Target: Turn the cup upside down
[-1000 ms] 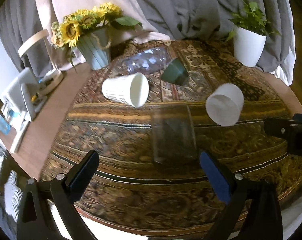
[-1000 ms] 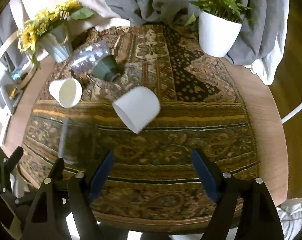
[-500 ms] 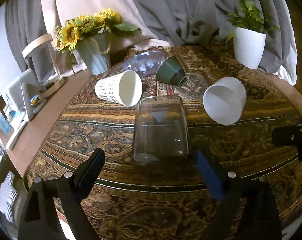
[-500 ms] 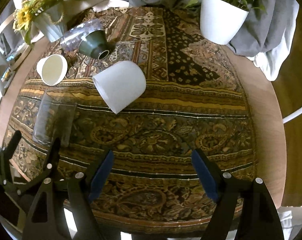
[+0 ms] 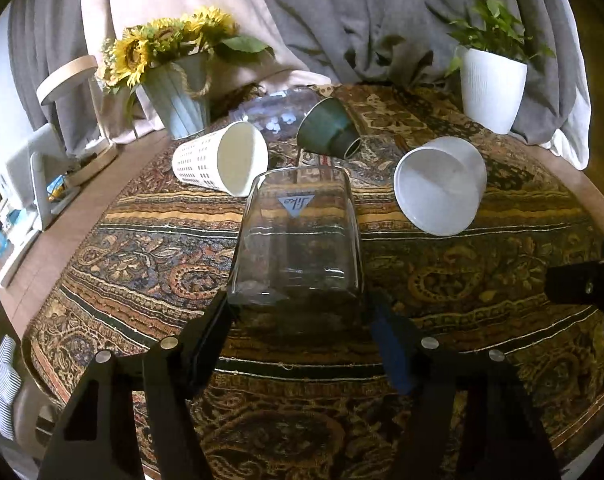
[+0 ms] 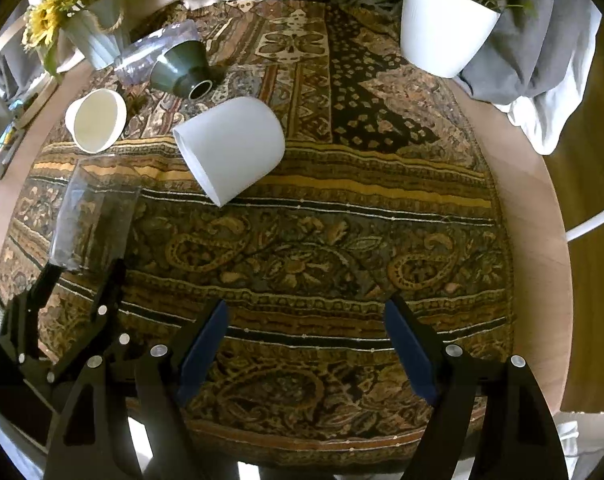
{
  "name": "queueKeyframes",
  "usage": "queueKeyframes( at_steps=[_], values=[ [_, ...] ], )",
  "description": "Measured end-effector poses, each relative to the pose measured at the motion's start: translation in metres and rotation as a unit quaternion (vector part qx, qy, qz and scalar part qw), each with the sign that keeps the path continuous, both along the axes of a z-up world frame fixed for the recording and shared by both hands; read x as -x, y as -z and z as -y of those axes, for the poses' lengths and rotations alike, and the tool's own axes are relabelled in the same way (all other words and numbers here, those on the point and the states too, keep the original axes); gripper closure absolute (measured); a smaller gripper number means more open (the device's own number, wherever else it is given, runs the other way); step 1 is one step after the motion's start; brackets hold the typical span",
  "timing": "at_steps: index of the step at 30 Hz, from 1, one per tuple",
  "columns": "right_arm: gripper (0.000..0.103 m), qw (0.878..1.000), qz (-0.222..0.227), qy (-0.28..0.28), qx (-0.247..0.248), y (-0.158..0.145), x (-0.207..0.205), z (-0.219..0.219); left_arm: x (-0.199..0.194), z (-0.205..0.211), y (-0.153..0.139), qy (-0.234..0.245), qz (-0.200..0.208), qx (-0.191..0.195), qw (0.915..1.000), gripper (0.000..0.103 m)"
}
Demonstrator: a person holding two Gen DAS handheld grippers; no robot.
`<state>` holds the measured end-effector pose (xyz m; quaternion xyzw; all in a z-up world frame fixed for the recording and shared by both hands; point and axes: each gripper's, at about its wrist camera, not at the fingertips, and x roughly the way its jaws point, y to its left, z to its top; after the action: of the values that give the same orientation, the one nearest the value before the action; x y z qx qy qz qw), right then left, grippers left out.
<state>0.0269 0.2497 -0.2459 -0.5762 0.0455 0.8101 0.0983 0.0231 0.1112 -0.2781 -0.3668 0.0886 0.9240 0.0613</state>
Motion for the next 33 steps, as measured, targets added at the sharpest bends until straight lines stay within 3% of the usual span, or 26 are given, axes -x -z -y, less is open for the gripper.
queueKeyframes(
  at_steps=[15,33],
  values=[
    [0.023,0.999,-0.040,0.008,0.028,-0.019,0.008,0.000,0.019,0.000,-0.046,0.028,-0.024,-0.001,0.9993,0.036],
    [0.023,0.995,-0.080,0.024,0.061,-0.034,0.045,0.002,0.069,0.020,-0.060,0.007,-0.003,-0.024,0.9997,0.037]
  ],
)
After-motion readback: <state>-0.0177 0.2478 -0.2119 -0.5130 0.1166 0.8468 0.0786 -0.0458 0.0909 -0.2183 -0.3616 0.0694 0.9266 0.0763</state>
